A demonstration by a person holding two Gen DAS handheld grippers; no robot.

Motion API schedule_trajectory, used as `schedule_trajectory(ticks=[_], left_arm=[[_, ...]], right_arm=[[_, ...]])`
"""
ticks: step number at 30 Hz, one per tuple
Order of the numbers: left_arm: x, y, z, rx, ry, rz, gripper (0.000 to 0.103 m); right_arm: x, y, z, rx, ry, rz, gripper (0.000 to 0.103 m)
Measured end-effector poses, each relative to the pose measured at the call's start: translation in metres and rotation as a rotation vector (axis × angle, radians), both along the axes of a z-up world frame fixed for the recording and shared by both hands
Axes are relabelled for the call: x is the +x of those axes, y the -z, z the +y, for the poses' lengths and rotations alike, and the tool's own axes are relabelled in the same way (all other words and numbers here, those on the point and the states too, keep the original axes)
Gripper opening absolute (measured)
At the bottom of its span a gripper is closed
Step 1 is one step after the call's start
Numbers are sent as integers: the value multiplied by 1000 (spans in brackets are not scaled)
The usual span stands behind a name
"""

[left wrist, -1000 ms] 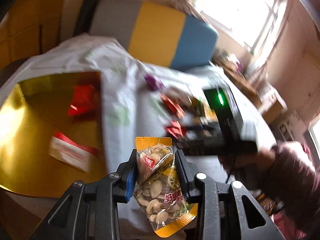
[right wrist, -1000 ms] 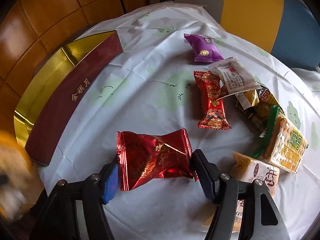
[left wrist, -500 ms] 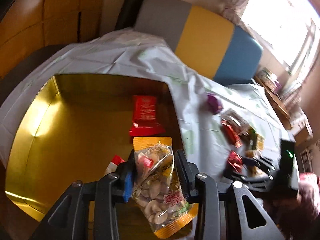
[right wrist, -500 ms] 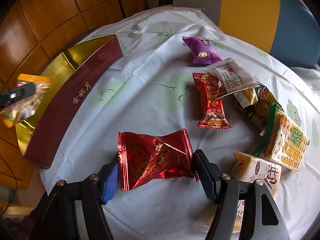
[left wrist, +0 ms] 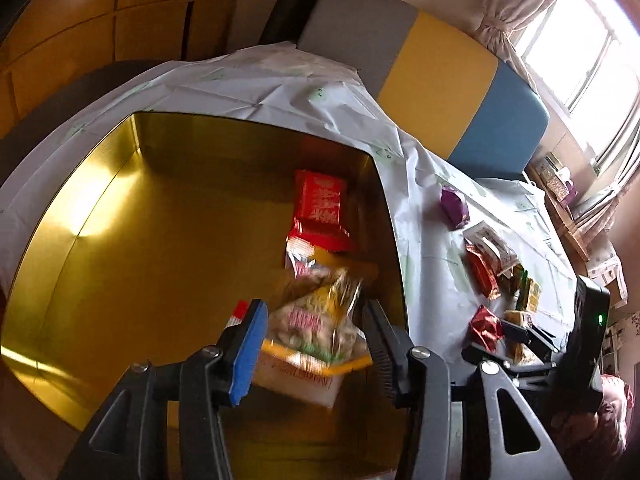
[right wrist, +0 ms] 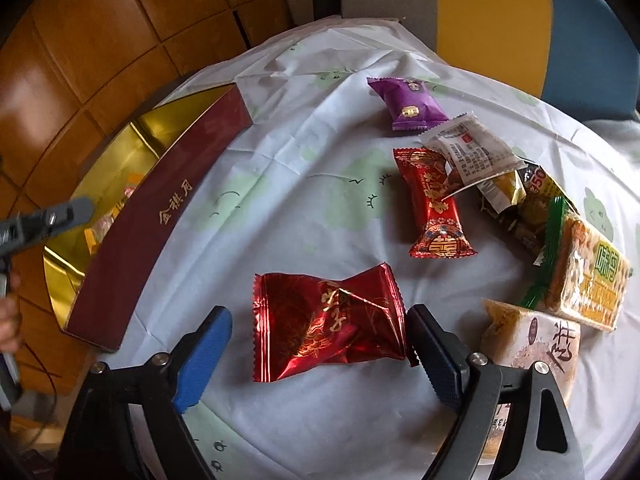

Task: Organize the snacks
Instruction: 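Carry the nut bag into the gold tin and release it with the left tool, then grasp the large red candy with the right tool, carry it into the tin, release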

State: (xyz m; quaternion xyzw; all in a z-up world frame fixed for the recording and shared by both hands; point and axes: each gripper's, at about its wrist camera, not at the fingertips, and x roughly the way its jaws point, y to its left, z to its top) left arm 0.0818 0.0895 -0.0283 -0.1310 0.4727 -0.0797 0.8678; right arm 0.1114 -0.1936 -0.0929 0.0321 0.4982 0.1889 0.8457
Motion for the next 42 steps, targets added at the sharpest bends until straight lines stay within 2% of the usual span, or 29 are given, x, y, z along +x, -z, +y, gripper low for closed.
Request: schedule_trajectory(ticks=[12,16,18,19,21,27,32,36,42], left_arm=[[-32,-6,0,43,11,1,50],[-36,-9,2,47,8,-1,50],[-38,-11,2,56,7,-6,50],[-40,-12,3,62,5,-10,50],[-43,-13,3,70,2,-15,50],[-51,-17,7,91,-15,-32,50],[-56,-18,13,113,-30,-36,50],[-59,-19,17,123,-42,-43,50],[-60,-18,19,125,-46,-43,50]], right_arm=[[6,-2,-10,89,94,41,90],[6,-2,-9,77,97,37,89],[5,-2,-6,33,96,28,84],[4,-1,-4,9,96,25,76],[2,-1,-1,-53,84,14,68],[-11,-6,12,-114,42,-18,49],[-21,-7,21,-156,20,-44,47],[-24,-9,22,-144,19,-42,44],[-33,-18,27,-119,10,-53,43]])
